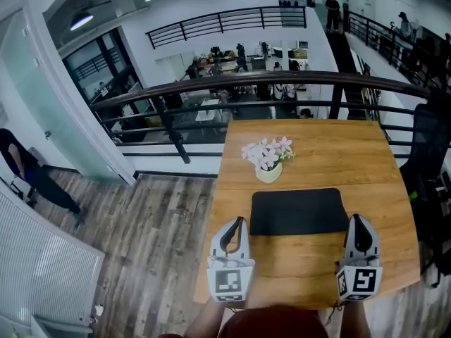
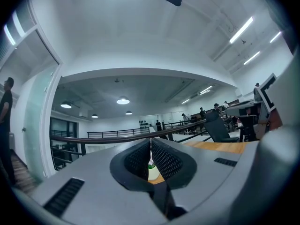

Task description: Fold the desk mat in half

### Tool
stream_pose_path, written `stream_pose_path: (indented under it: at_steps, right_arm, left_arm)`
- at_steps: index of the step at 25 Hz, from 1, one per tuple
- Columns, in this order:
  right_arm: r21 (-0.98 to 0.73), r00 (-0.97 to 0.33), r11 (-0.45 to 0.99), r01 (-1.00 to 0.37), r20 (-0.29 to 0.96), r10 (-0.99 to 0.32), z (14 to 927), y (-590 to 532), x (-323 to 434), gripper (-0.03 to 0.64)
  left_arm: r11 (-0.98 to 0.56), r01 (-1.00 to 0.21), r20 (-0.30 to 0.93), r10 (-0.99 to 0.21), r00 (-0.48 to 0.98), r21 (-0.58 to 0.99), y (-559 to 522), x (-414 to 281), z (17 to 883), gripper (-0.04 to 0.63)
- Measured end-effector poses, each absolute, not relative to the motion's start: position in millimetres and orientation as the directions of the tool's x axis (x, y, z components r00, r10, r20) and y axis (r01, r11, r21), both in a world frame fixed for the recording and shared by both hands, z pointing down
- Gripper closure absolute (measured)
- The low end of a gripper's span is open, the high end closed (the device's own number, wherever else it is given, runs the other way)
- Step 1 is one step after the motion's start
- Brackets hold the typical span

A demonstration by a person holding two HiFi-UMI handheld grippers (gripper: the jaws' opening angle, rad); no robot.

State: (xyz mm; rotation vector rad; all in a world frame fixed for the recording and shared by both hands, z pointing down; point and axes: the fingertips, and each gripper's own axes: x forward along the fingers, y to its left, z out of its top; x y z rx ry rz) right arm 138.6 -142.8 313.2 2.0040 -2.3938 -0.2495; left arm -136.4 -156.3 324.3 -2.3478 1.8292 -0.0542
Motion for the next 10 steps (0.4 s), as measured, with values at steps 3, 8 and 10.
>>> stream_pose_path:
  at_steps: [3, 8, 10]
  right_arm:
    - [0.126, -0.172, 0.160, -0.979, -0.091, -0.981, 313.2, -142.5, 141.5, 0.606]
    - [0.133, -0.172, 0.159, -0.978, -0.094, -0.981, 312.8, -142.0, 141.0, 0.606]
    - [0.137, -0.173, 0.159, -0.978, -0.097, -0.980, 312.5, -141.8, 140.2, 0.606]
  left_arm:
    - [-0.244, -0.958, -0.070, -0.964, 0.257, -0.152, -157.7, -133.8, 324.3, 0.571]
    - [-0.251, -0.958, -0.084, -0.961, 0.263, -0.136, -158.6, -131.2, 321.9, 0.571]
    - [-0.255, -0.957, -0.078, -0.961, 0.267, -0.139, -158.7, -130.7, 323.7, 0.571]
